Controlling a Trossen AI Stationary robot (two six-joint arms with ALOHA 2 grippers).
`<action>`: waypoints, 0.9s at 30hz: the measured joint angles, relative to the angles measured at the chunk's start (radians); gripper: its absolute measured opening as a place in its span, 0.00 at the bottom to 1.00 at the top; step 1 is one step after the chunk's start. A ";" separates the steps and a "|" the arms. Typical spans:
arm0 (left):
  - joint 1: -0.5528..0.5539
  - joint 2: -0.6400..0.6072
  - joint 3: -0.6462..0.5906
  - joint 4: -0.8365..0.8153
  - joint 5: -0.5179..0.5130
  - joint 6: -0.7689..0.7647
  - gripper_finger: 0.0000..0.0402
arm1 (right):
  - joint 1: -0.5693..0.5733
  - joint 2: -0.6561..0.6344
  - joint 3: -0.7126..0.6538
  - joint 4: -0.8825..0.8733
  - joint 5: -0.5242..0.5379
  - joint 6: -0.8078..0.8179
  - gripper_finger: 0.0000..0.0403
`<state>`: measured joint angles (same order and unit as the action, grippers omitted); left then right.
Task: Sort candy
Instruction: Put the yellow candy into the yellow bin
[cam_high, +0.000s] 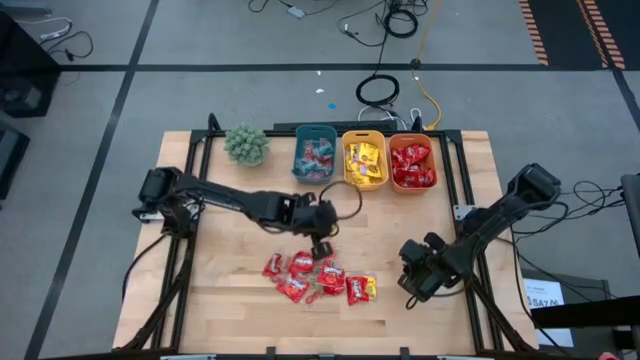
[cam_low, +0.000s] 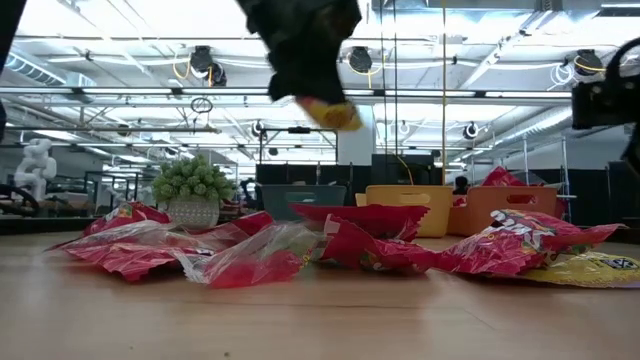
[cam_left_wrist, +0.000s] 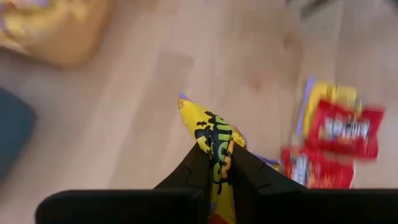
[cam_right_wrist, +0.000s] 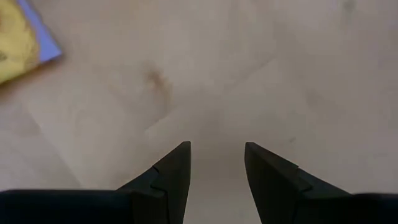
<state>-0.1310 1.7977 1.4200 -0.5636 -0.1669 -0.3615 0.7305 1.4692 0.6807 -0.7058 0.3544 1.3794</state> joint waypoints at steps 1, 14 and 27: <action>0.013 0.000 0.019 0.001 -0.003 0.004 0.08 | 0.007 0.010 0.000 0.014 -0.008 0.009 0.35; 0.288 0.115 0.267 0.080 0.120 0.091 0.07 | 0.031 0.041 0.000 0.154 -0.015 0.049 0.35; 0.478 0.424 0.563 0.073 0.287 0.190 0.29 | 0.029 0.041 0.000 0.160 -0.011 0.159 0.35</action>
<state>0.3473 2.2220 1.9827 -0.4904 0.1197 -0.1710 0.7599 1.5101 0.6807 -0.5457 0.3431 1.5383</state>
